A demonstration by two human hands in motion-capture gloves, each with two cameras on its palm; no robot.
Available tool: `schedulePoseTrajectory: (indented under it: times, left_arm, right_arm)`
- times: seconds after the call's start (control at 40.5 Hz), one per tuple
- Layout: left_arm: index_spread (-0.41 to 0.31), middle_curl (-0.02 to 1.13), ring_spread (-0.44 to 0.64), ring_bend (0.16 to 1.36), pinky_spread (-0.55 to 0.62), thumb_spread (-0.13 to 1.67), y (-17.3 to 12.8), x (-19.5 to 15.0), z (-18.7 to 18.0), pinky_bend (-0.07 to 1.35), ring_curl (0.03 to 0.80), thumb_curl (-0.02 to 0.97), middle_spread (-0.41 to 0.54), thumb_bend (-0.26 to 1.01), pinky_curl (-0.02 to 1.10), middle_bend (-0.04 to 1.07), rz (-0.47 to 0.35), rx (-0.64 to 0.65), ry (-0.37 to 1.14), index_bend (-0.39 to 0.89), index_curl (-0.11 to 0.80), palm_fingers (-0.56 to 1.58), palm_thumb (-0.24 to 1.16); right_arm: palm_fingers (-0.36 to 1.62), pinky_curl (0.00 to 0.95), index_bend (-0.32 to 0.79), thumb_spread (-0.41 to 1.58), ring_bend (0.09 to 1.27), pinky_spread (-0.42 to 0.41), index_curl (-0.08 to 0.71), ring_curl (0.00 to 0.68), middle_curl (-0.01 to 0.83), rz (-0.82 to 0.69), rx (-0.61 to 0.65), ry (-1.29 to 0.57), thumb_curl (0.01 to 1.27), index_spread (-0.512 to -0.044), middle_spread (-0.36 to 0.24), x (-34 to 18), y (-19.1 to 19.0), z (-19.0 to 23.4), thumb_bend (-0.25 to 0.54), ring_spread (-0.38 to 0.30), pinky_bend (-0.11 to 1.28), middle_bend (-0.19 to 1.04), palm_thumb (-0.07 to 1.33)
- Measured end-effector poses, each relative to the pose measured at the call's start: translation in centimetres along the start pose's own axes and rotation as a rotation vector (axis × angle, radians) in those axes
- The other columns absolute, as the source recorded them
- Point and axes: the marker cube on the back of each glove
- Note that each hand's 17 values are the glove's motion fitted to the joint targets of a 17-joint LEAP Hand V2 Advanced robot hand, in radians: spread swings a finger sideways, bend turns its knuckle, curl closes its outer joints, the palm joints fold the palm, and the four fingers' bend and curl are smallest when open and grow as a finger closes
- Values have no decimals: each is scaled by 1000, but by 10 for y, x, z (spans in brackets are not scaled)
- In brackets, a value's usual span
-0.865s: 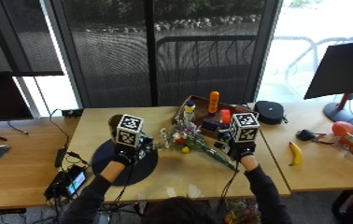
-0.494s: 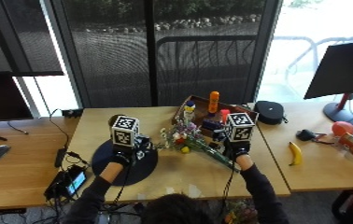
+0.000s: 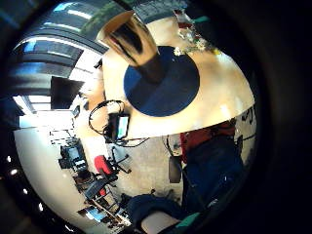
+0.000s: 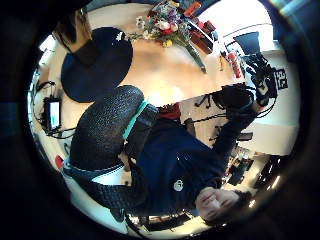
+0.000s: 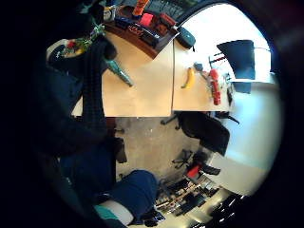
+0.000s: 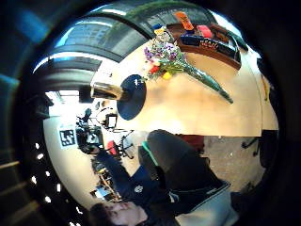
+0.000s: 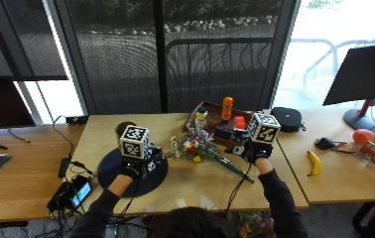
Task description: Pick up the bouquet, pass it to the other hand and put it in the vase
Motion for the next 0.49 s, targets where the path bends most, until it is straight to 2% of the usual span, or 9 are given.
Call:
schedulePoseTrajectory:
  times: [0.074, 0.222, 0.346, 0.494]
  left_arm:
    - [-28, 308, 209, 516, 282, 1129, 3, 11, -4, 310, 264, 215, 143, -17, 283, 188, 14, 7, -52, 149, 248, 325, 214]
    - [-25, 318, 271, 476, 298, 1137, 5, 16, -3, 326, 259, 228, 166, -17, 302, 182, 30, 34, -61, 162, 270, 285, 214]
    - [-24, 322, 300, 473, 312, 1145, 7, 17, -1, 324, 258, 238, 178, -16, 310, 181, 37, 21, -74, 159, 283, 272, 218]
    - [-23, 334, 348, 455, 367, 1151, 7, 16, 3, 275, 256, 248, 194, -13, 304, 195, 37, 38, -65, 176, 306, 239, 232]
  right_arm:
    - [321, 387, -51, 1060, 748, 234, -8, 321, 301, 50, -27, -10, 231, -175, 71, 13, -4, -15, 4, 81, 843, 291, 342]
    - [292, 414, -12, 1055, 802, 199, -11, 341, 309, 165, -49, -133, 264, -127, 104, 24, -38, -14, 6, 84, 940, 253, 423]
    - [236, 426, 3, 1058, 832, 177, -7, 352, 311, 243, -139, -188, 282, -102, 133, 33, -62, 5, -4, 89, 1002, 211, 465]
    - [214, 423, 29, 1067, 830, 166, -1, 351, 322, 314, -190, -228, 301, -88, 148, 46, -85, 41, -4, 106, 1039, 211, 524]
